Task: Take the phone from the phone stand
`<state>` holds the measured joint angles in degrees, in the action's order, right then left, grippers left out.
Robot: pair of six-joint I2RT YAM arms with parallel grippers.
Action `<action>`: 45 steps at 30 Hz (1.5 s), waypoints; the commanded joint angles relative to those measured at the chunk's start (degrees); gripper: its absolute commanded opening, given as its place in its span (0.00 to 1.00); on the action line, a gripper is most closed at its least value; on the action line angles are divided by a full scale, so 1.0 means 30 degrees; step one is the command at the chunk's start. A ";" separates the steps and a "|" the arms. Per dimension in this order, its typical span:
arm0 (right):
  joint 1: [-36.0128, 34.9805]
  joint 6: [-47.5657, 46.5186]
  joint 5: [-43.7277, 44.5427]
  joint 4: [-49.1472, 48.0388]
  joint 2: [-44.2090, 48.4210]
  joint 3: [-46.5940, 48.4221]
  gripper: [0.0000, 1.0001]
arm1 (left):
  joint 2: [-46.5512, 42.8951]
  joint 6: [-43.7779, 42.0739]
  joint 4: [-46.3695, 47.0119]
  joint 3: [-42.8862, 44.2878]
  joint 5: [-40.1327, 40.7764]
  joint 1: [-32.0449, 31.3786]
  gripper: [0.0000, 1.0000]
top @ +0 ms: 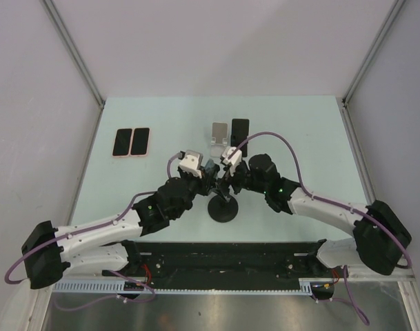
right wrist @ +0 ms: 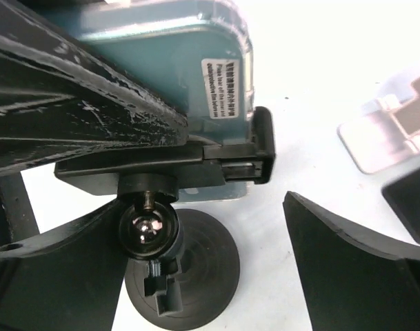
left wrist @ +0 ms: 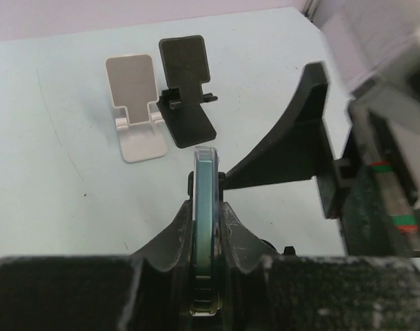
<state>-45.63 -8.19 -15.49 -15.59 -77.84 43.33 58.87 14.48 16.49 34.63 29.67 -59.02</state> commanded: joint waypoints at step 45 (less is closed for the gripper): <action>-0.2603 0.1058 0.8004 0.2876 0.6960 -0.2317 0.96 | -0.6498 0.0592 -0.6405 0.1933 -0.5289 0.1626 1.00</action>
<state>-52.05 -4.60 10.44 -9.10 -60.97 32.27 40.14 16.49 -0.12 41.56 17.63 -56.62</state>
